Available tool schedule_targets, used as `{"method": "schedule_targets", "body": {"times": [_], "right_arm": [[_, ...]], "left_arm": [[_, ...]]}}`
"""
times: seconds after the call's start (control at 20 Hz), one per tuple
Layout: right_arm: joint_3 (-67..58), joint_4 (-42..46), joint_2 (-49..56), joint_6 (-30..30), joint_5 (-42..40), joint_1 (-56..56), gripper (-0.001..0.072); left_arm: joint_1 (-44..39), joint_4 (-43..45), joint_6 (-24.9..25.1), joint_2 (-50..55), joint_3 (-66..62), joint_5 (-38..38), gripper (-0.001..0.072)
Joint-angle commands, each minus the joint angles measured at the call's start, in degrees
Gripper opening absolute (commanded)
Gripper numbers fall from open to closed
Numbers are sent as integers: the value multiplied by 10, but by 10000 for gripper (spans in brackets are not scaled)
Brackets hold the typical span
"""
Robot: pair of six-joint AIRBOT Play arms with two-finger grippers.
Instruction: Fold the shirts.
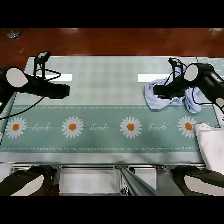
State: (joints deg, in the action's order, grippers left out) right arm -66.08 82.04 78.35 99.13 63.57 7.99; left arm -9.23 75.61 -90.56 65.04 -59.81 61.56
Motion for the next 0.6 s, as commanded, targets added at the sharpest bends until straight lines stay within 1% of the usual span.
{"method": "schedule_targets", "body": {"times": [0.0,0.45,0.55], "right_arm": [[0,0,0,0,0,0,19],[0,0,0,0,-3,0,19],[0,6,0,0,-41,0,19]], "left_arm": [[0,0,0,0,0,0,23],[0,0,0,0,0,0,23],[0,0,0,0,0,0,23]]}}
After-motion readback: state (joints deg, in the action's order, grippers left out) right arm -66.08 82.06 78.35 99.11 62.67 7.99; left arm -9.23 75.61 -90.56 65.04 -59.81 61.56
